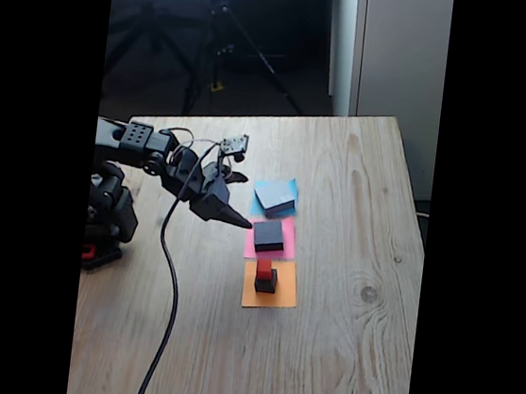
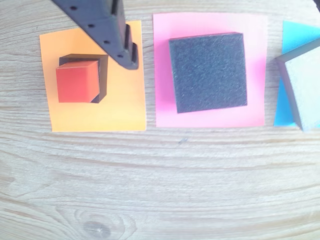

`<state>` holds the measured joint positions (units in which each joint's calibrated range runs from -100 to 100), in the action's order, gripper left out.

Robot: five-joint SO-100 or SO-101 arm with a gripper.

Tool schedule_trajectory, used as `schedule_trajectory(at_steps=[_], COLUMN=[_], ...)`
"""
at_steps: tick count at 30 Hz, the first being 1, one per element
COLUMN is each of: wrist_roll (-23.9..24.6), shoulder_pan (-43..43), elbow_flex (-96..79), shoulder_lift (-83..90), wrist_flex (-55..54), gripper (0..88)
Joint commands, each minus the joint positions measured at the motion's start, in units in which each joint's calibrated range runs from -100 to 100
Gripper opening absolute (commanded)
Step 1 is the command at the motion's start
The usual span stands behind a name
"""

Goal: Tower of hanoi

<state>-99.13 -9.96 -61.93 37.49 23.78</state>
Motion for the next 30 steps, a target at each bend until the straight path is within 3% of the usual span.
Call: schedule_trajectory(at_steps=[1,16,30], wrist_roll=[-0.87,-0.87,-0.87], shoulder_pan=[-0.78,-0.94,-0.94], elbow_flex=[-8.52,-22.8,-27.16], shoulder_lift=[-0.4,-9.79,-19.55], wrist_flex=[-20.42,-49.88,-63.48], gripper=[53.9,59.3,58.8])
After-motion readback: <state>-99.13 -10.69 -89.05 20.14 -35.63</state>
